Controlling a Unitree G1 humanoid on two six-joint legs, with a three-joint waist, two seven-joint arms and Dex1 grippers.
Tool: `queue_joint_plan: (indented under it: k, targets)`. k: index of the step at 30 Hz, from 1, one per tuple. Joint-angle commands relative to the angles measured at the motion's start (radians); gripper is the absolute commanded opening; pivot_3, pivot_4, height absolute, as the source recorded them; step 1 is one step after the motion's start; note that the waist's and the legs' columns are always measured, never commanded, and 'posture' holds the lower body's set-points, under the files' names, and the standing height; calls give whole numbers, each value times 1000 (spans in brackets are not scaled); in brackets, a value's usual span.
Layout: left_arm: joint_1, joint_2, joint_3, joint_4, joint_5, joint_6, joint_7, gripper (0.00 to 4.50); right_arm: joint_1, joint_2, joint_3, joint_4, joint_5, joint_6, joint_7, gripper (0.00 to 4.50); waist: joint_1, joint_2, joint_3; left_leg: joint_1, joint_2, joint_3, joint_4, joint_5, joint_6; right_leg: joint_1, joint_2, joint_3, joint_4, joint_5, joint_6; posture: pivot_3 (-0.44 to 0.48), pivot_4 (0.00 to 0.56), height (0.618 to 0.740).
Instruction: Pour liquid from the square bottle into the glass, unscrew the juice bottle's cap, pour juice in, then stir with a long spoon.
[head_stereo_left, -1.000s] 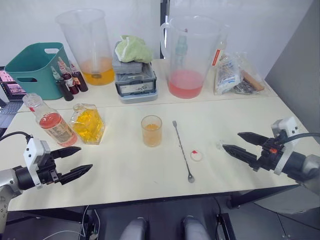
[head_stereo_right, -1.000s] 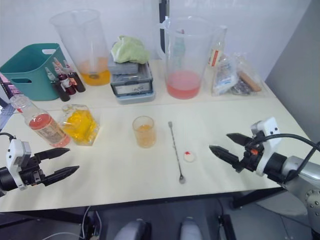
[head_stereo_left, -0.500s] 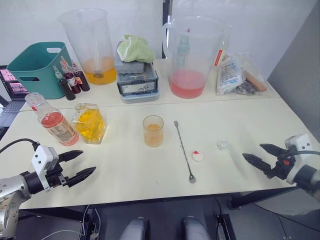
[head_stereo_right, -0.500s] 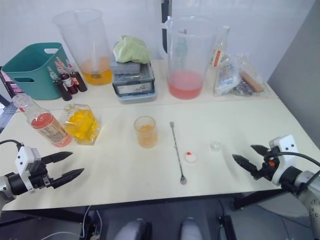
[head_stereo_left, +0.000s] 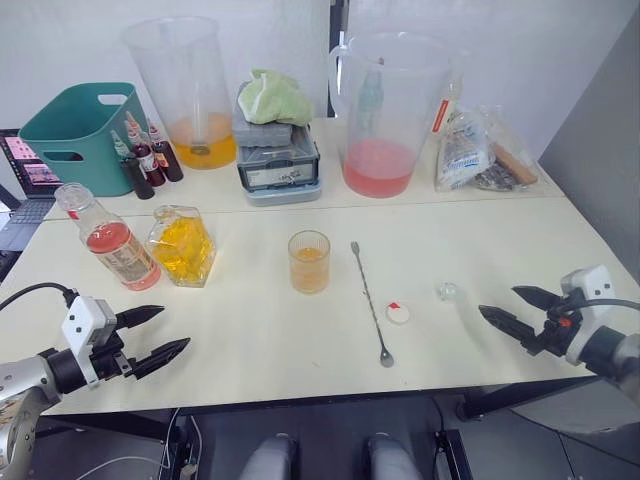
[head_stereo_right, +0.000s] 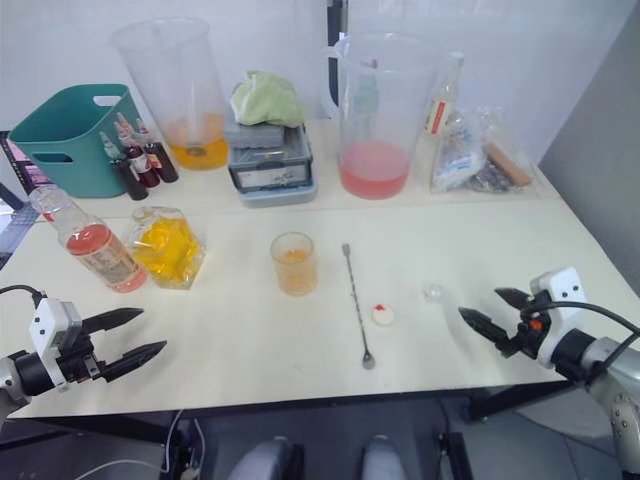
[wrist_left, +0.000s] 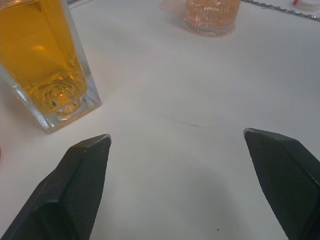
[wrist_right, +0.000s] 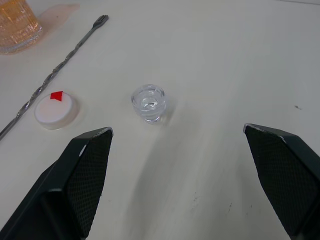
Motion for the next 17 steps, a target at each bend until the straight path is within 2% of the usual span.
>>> queue_joint_plan:
  k: [1, 10, 12, 14, 15, 17]
  targets:
    - [-1, 1, 7, -3, 7, -23, 1, 4500, -19, -1, -35, -6, 21, 15, -9, 4459, 0, 0, 0, 0, 0, 0, 0, 0, 0, 0, 0, 0, 0, 0, 0, 0, 150, 740]
    - [5, 3, 11, 38, 9, -56, -19, 4500, 14, -13, -28, -24, -18, -15, 6, 4459, -6, 1, 0, 0, -5, -7, 0, 0, 0, 4, -3, -6, 1, 0, 0, 0, 150, 736]
    - [6, 2, 11, 46, 10, -63, -23, 4500, 12, -11, -25, -29, -21, -16, 4, 4459, -26, 3, 0, 0, -19, -32, 0, 3, 3, 19, -17, -33, 0, -6, 1, 0, 150, 736]
    - [5, 1, 9, 51, 13, -70, -27, 4500, 7, -7, -26, -31, -15, -5, -1, 4459, -36, 6, 1, 4, -45, -69, 0, 7, 8, 35, -34, -57, 2, -16, 7, 0, 150, 736]
    - [5, 1, 7, 54, 14, -73, -28, 4500, 3, -5, -29, -31, -10, 5, -6, 4459, -28, 6, 1, 7, -56, -87, 1, 10, 7, 30, -38, -62, 3, -21, 11, 0, 150, 736]
    - [5, 0, 4, 55, 19, -79, -25, 4500, 0, -3, -34, -31, -2, 20, -14, 4459, -20, 6, 1, 8, -56, -83, -1, 11, 5, 30, -37, -53, 2, -20, 10, 0, 150, 736]
